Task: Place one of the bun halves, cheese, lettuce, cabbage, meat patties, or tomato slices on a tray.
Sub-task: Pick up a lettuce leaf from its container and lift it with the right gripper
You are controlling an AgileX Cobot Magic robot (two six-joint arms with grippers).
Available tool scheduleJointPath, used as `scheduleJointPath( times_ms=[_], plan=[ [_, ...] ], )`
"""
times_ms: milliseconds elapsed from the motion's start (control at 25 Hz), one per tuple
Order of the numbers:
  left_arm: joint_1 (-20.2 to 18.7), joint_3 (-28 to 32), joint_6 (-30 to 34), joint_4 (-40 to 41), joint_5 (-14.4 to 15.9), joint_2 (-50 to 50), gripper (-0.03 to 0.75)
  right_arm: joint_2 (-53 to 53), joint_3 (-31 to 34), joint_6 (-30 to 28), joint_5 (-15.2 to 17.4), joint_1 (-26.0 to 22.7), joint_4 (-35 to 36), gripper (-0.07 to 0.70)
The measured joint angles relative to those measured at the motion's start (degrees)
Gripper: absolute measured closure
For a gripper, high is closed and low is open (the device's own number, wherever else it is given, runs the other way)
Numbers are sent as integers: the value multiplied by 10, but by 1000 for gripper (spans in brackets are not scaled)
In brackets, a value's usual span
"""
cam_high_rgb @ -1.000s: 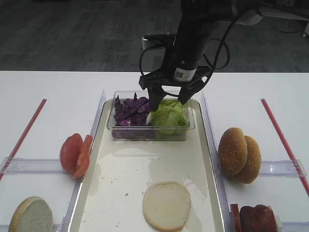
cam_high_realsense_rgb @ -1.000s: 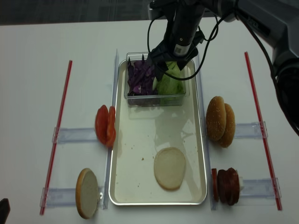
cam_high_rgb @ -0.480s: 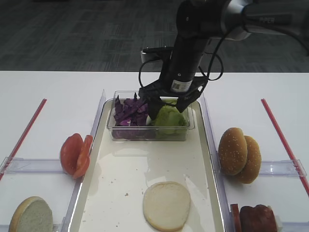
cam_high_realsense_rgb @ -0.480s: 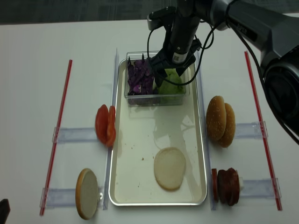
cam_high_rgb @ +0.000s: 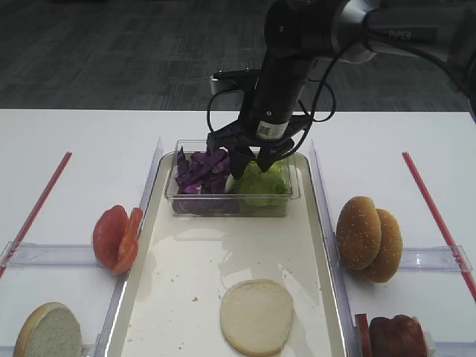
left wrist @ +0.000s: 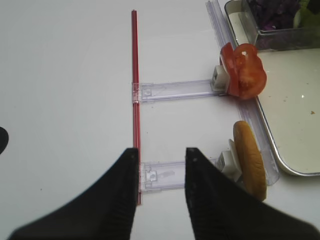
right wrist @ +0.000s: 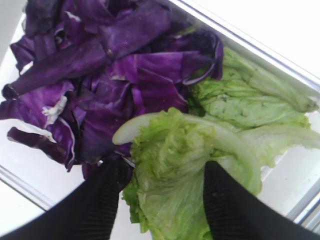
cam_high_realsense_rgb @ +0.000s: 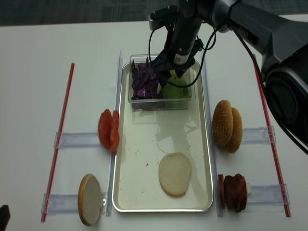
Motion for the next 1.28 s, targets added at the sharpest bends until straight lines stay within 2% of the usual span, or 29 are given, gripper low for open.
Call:
scheduleJointPath(
  times_ms=[40, 200, 880, 1280],
  plan=[
    [0, 0, 0, 0, 0, 0, 492, 0, 0, 0, 0, 1, 1, 230],
    [0, 0, 0, 0, 0, 0, 492, 1, 0, 0, 0, 1, 1, 256],
    [0, 0, 0, 0, 0, 0, 492, 23, -5, 1, 1, 7, -14, 273],
    [0, 0, 0, 0, 0, 0, 492, 23, -5, 1, 1, 7, -15, 440]
  ],
)
